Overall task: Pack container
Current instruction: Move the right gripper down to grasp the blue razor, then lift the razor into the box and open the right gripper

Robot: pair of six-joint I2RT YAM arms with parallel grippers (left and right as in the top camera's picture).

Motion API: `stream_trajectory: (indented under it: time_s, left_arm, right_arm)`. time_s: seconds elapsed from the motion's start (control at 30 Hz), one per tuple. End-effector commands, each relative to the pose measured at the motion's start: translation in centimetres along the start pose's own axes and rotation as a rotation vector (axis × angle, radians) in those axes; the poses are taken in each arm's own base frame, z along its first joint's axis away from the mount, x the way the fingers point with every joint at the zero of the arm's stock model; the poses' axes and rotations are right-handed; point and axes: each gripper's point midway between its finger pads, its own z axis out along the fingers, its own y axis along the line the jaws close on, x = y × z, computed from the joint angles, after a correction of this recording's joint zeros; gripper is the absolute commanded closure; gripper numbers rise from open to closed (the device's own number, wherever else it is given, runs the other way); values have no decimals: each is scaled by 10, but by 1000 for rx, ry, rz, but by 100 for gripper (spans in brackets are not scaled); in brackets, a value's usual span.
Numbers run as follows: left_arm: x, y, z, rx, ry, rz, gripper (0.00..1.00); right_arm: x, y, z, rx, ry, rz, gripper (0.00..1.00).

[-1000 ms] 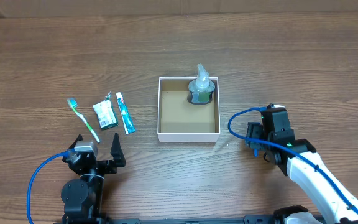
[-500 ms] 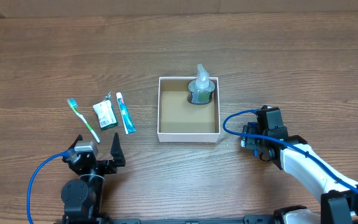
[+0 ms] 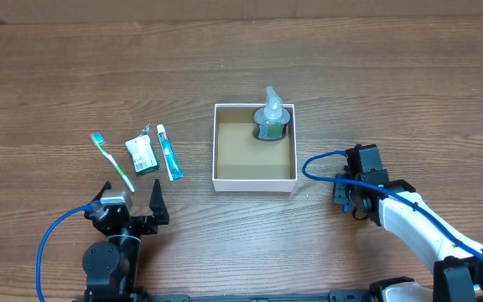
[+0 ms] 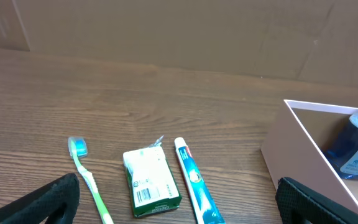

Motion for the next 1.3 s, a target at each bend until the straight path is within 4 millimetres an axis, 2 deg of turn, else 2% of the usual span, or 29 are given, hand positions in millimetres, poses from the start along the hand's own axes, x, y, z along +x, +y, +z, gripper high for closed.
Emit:
stream_trajectory:
  time_s: [0.0, 0.2, 0.3, 0.43, 0.47, 0.67, 0.77, 0.87, 0.93, 1.03, 1.1, 1.27]
  left_arm:
    - [-1, 2, 0, -11, -7, -11, 0]
    - [-1, 2, 0, -11, -7, -11, 0]
    - [-1, 2, 0, -11, -7, -11, 0]
    - [-1, 2, 0, -11, -7, -11, 0]
    - [-1, 2, 0, -11, -7, -11, 0]
    - [-1, 2, 0, -11, -7, -11, 0]
    - [-1, 2, 0, -11, -7, -11, 0]
    - [-1, 2, 0, -11, -7, -11, 0]
    - [-1, 2, 0, -11, -7, -11, 0]
    - [-1, 2, 0, -11, -7, -11, 0]
    - [-1, 2, 0, -11, -7, -11, 0]
    - [-1, 2, 0, -11, -7, -11, 0]
  right_arm:
    - [-3, 8, 0, -38, 13, 7, 94]
    - [-5, 8, -2, -39, 10, 9, 95]
    - [-15, 16, -12, -72, 2, 14, 95]
    - [-45, 24, -44, -98, -37, 16, 95]
    - [-57, 26, -60, -104, -55, 18, 95]
    - [-85, 42, -120, -145, -118, -13, 95]
    - [-95, 63, -160, -202, -170, -64, 94]
    - [-100, 96, -196, -309, -227, -126, 94]
    - [-100, 113, -211, -354, -248, -138, 94]
    - [-97, 133, -219, -398, -262, -163, 94]
    - [-94, 143, -217, -408, -256, -158, 94]
    - [-88, 172, -198, -418, -215, -202, 94]
